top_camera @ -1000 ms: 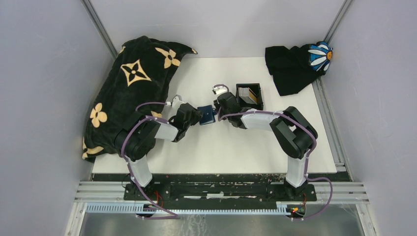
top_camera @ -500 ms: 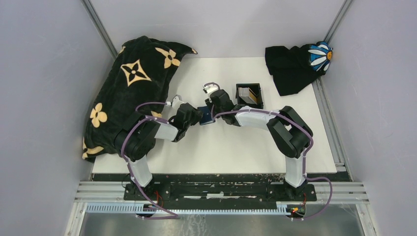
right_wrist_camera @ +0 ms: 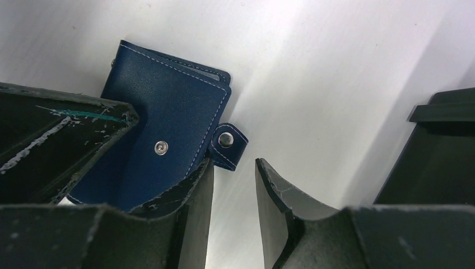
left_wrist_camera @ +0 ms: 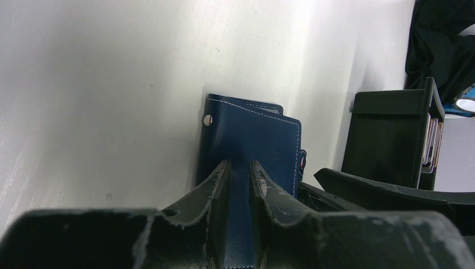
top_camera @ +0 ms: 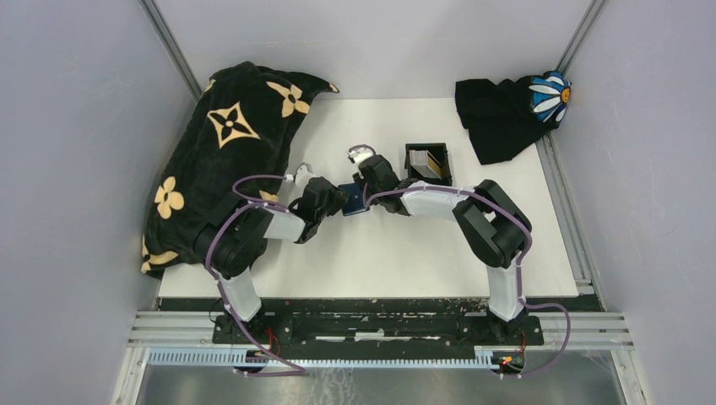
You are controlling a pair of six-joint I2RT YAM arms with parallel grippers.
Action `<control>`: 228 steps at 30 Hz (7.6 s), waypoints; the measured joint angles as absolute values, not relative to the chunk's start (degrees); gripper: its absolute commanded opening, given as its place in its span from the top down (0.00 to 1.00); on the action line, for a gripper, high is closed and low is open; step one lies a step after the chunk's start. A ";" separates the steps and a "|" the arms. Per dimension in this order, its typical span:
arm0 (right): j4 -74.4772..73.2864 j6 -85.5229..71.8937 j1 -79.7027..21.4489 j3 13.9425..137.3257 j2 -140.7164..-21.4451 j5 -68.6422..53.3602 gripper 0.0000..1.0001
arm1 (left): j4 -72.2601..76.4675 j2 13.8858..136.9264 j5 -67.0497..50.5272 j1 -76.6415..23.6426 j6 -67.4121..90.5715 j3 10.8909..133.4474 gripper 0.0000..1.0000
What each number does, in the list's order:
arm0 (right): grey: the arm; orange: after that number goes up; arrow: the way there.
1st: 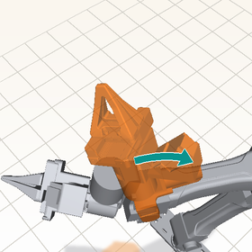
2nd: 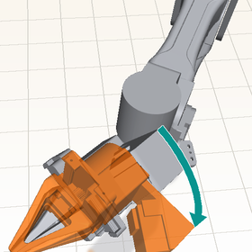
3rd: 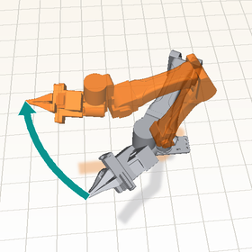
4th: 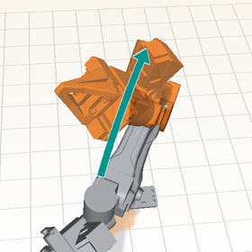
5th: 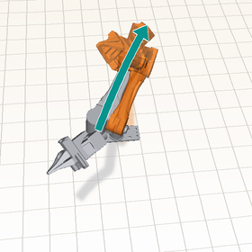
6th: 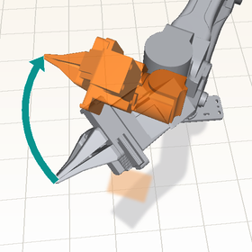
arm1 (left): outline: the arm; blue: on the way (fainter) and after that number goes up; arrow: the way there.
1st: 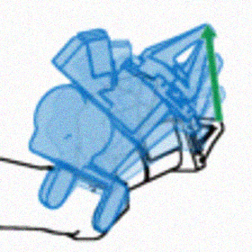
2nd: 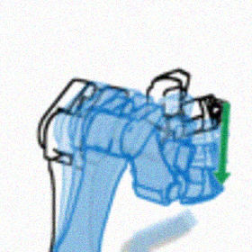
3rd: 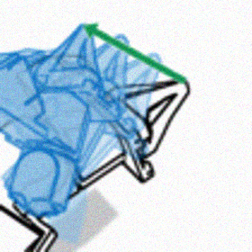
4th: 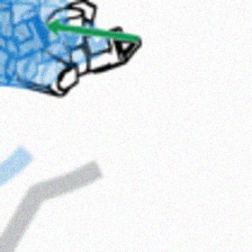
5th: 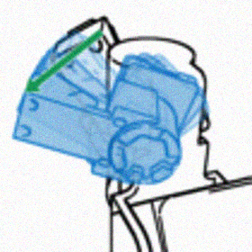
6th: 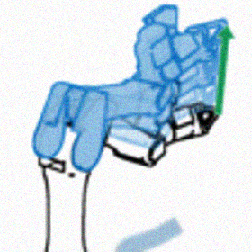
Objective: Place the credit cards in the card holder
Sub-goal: Close the card holder at the center of the board.
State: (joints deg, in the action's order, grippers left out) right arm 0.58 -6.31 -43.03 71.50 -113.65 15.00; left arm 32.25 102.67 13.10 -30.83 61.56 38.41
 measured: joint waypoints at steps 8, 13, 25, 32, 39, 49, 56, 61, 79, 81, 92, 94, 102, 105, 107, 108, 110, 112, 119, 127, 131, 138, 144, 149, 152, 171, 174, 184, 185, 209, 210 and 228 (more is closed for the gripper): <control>-0.51 -5.67 -43.03 72.34 -114.85 15.31 0.60 | 32.21 102.59 12.88 -30.83 61.58 38.39 0.70; -0.84 -4.89 -43.03 74.00 -116.33 15.42 0.66 | 31.97 102.32 12.86 -30.83 61.56 38.39 0.69; -1.34 -4.47 -43.03 77.06 -117.84 15.53 0.86 | 29.91 100.20 12.34 -30.83 60.97 37.63 0.62; -1.17 -5.21 -43.07 76.64 -117.64 15.09 0.88 | 29.04 96.73 12.40 -30.83 60.95 34.52 0.60; -1.15 -6.68 -43.20 73.89 -114.78 13.10 0.87 | 29.54 91.83 12.73 -30.89 60.82 29.69 0.57; -1.41 -7.27 -43.79 73.67 -112.84 11.99 0.85 | 29.26 88.20 13.37 -30.89 60.14 24.88 0.56; -1.89 -7.60 -45.41 73.08 -112.79 11.86 0.78 | 30.15 88.75 13.32 -31.31 60.12 24.88 0.56; -3.40 -7.62 -46.00 72.84 -112.44 12.08 0.70 | 31.03 90.30 13.32 -31.77 60.12 25.93 0.56; -2.04 -3.20 -47.51 77.49 -104.55 27.40 0.15 | 30.11 90.19 14.63 -32.01 55.44 26.74 0.56; -3.92 -3.18 -47.44 82.83 -106.13 29.12 0.12 | 29.71 90.00 15.05 -32.01 54.48 26.79 0.56; -12.51 -2.57 -47.20 91.44 -112.66 26.76 0.32 | 28.97 90.02 16.56 -32.29 51.90 27.77 0.56; -14.26 -2.52 -47.20 91.39 -113.54 26.09 0.33 | 28.97 90.08 16.58 -32.27 51.51 27.90 0.56; -21.17 -2.59 -47.20 91.81 -117.60 23.86 0.33 | 28.77 90.96 16.56 -32.29 51.05 29.65 0.56; -23.20 -2.70 -47.20 91.83 -118.74 22.61 0.33 | 28.82 92.18 16.53 -32.27 50.89 30.11 0.56; -24.43 -2.74 -47.20 92.07 -119.13 21.98 0.33 | 29.17 92.97 16.53 -32.29 50.87 30.28 0.56; -24.93 -2.74 -47.20 92.29 -119.31 21.76 0.33 | 29.15 93.14 16.49 -32.29 50.87 30.52 0.56; -25.56 -2.79 -47.20 93.01 -119.68 21.37 0.33 | 29.12 93.51 16.47 -32.27 50.87 30.94 0.56; -25.96 -2.92 -47.20 93.71 -119.98 20.97 0.33 | 29.17 93.78 16.49 -32.27 50.87 31.14 0.56; -27.05 -3.20 -47.20 95.04 -120.88 20.25 0.38 | 29.32 94.15 16.47 -32.27 50.87 31.51 0.56; -29.02 -3.29 -47.20 97.67 -123.85 19.51 0.42 | 29.32 94.17 16.45 -32.27 50.87 31.51 0.56; -29.71 -3.36 -47.07 98.28 -124.09 19.09 0.46 | 29.32 94.17 16.45 -32.27 50.87 31.51 0.56; -30.57 -3.73 -46.22 100.07 -125.34 16.64 0.52 | 29.69 94.39 16.45 -32.27 50.87 31.51 0.56; -31.44 -4.08 -45.41 100.16 -125.80 14.98 0.56 | 30.33 94.74 16.45 -32.27 50.87 31.51 0.56; -31.83 -4.36 -44.84 100.29 -126.02 13.50 0.66 | 30.59 94.91 16.45 -32.27 50.87 31.57 0.56; -31.99 -4.51 -44.42 100.49 -126.50 12.21 0.69 | 30.59 95.00 16.45 -32.27 50.87 31.68 0.56; -32.08 -4.64 -44.01 100.82 -126.58 10.07 0.65 | 30.96 96.07 16.43 -32.27 50.87 32.64 0.56; -32.10 -4.64 -44.01 101.60 -126.58 10.04 0.65 | 30.94 96.07 16.43 -32.27 50.87 32.67 0.56; -32.21 -4.64 -44.01 102.69 -126.58 9.98 0.69 | 31.27 96.64 16.43 -32.27 50.87 33.06 0.56; -32.21 -4.64 -44.01 102.74 -126.58 9.98 0.70 | 31.35 96.66 16.43 -32.29 50.87 33.06 0.56; -32.49 -5.34 -44.01 102.74 -126.58 7.94 0.98 | 32.08 97.14 16.43 -32.29 50.87 33.17 0.57; -32.49 -5.50 -44.01 102.74 -126.58 7.84 0.99 | 32.23 97.25 16.43 -32.34 50.87 33.17 0.57; -32.21 -8.16 -44.07 101.30 -126.58 6.52 0.99 | 34.04 98.39 16.47 -33.36 50.87 33.26 0.61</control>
